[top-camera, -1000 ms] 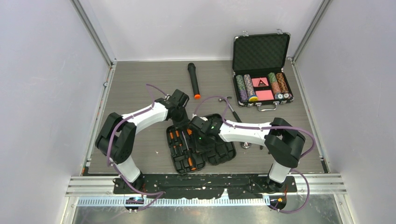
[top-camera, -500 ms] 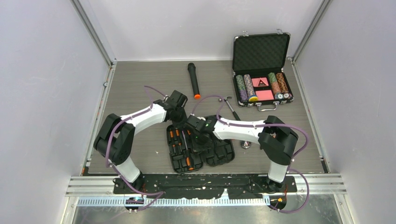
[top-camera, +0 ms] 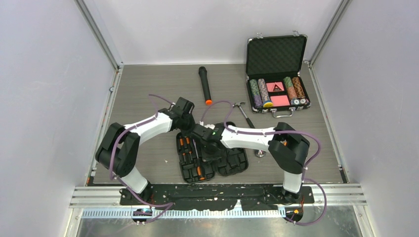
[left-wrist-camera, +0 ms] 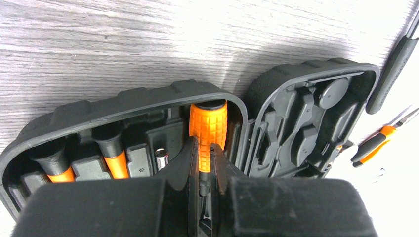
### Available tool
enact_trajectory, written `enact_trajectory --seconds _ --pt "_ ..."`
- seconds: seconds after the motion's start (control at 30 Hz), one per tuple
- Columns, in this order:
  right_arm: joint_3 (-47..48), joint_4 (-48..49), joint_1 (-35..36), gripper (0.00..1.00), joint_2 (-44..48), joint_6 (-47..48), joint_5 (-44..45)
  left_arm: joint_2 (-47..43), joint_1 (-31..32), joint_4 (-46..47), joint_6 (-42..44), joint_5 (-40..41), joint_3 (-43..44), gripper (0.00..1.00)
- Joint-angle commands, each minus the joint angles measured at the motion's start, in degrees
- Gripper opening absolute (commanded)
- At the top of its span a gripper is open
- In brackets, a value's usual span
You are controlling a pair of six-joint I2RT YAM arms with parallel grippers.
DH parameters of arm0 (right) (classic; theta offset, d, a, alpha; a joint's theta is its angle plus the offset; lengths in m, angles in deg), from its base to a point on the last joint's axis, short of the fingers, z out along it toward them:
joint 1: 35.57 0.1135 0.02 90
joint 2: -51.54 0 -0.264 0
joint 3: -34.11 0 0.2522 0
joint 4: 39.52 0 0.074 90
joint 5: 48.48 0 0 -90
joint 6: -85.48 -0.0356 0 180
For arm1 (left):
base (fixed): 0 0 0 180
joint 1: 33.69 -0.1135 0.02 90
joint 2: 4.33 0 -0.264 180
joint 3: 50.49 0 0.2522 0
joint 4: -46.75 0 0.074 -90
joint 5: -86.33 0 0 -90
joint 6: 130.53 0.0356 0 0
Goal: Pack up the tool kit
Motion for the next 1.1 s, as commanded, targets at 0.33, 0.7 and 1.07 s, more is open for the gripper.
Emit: enact_trajectory --seconds 0.33,0.7,1.07 --pt "0.4 -2.2 4.2 0.42 15.4 8.4 21.5 3.0 -0.6 -2.7 3.8 7.8 -3.3 0.08" --pt "-13.3 2.6 -18.5 0.69 36.3 21.6 19.9 -4.9 -1.1 -5.5 6.4 13.5 -2.2 0.56" --pt "-10.4 14.2 -34.6 0.74 23.1 36.1 9.7 -21.8 -4.4 -10.4 13.0 17.8 -3.2 0.91"
